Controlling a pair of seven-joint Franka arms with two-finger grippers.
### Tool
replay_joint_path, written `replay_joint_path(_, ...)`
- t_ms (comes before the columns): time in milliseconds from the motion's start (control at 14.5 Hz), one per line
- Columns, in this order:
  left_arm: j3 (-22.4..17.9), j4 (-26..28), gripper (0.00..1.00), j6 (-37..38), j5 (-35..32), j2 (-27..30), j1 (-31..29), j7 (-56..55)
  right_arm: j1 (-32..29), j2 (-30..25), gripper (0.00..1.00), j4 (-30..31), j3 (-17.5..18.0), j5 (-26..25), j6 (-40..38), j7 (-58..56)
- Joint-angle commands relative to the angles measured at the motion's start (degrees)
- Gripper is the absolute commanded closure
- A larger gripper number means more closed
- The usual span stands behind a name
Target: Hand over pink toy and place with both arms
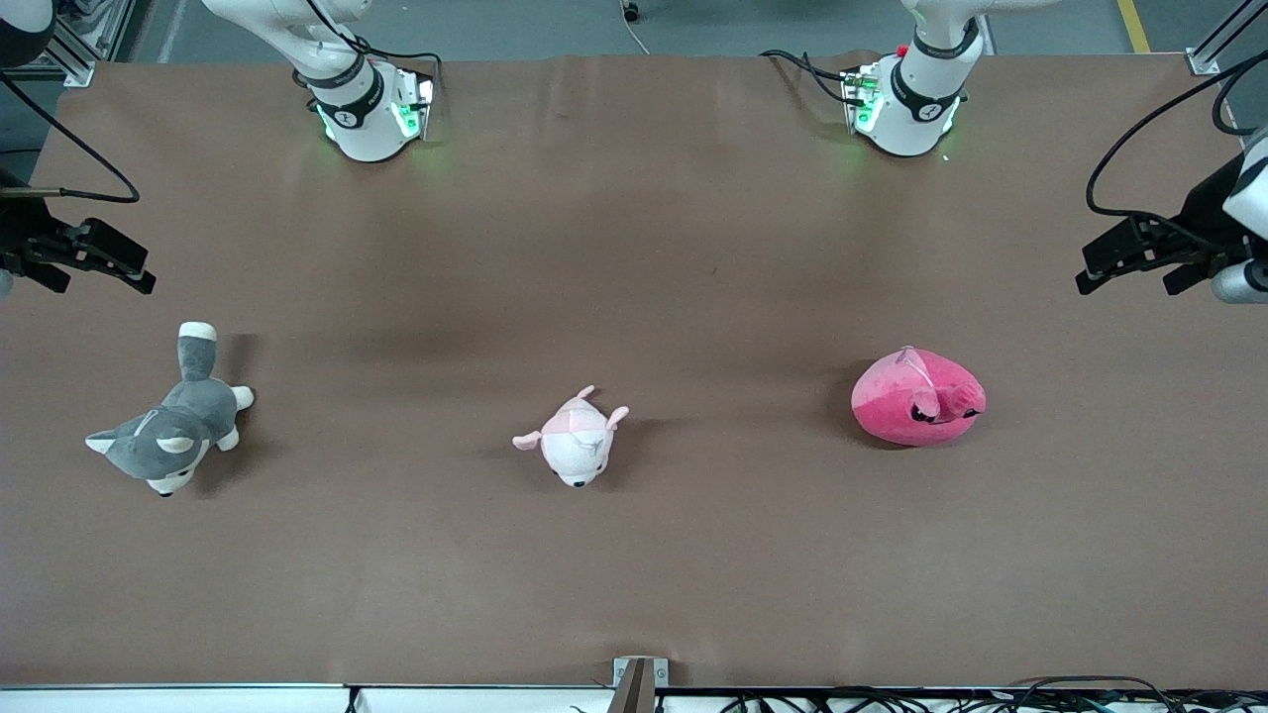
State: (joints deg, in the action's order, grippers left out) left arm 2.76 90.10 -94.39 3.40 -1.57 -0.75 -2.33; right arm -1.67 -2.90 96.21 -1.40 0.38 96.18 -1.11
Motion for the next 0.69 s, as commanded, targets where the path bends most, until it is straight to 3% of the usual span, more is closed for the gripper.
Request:
replay_joint_path(0, 0.0, -0.8, 0.0, 1.0, -0.2, -3.6, -0.4, 0.0, -0.3, -1.2, 0.0, 1.6, 0.3, -0.7, -1.4, -0.6)
replay_joint_path(622, 0.0, 1.9, 0.0, -7.0, -0.5, -16.2, 0.0, -0.6, 0.3, 0.8, 0.0, -0.5, 0.3, -0.7, -2.1, -0.2)
